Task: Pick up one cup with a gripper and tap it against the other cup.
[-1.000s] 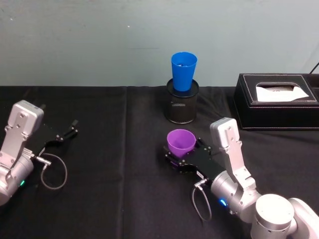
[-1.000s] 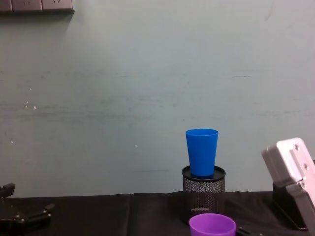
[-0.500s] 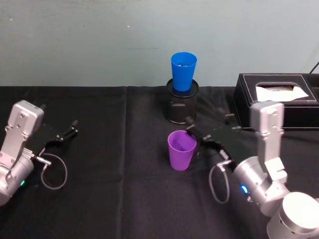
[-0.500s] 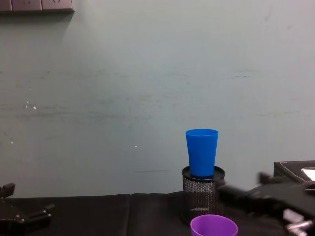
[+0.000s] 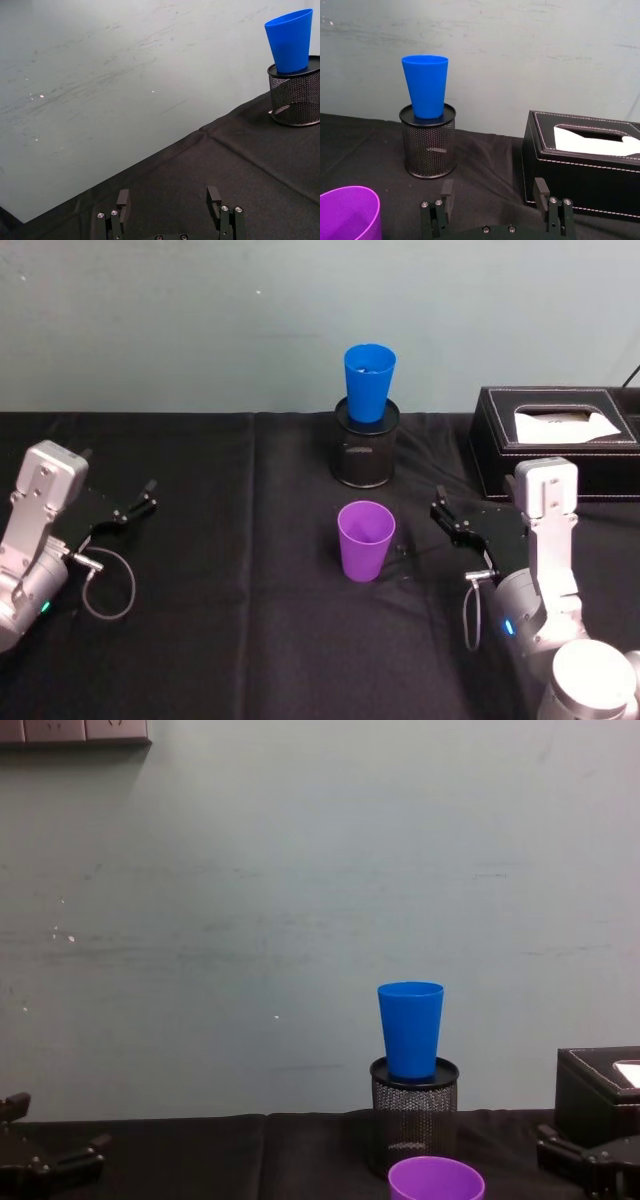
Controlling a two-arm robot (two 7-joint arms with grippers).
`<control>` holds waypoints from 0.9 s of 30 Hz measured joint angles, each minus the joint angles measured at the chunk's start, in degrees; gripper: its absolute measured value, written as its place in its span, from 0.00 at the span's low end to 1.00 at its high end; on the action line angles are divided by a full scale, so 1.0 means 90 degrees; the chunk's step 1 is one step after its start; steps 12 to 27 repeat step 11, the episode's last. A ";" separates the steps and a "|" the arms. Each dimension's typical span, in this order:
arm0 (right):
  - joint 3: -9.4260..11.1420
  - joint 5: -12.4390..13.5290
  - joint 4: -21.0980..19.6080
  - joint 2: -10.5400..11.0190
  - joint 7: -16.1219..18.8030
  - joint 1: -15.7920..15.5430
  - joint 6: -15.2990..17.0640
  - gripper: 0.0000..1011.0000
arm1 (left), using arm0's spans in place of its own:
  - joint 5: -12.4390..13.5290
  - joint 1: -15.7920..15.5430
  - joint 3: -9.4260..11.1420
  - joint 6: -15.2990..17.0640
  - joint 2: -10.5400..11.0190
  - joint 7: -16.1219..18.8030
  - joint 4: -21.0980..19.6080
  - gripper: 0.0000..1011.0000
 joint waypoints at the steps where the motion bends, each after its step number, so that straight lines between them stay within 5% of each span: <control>1: -0.0001 0.0010 -0.0008 0.0003 0.0003 -0.0001 -0.0002 0.99 | 0.0000 0.0000 0.0000 0.0000 0.0000 0.0000 0.0000 0.99; 27: -0.0005 0.0093 -0.0051 0.0024 0.0079 -0.0015 -0.0045 0.99 | 0.0000 0.0000 0.0000 0.0000 0.0000 0.0000 0.0000 0.99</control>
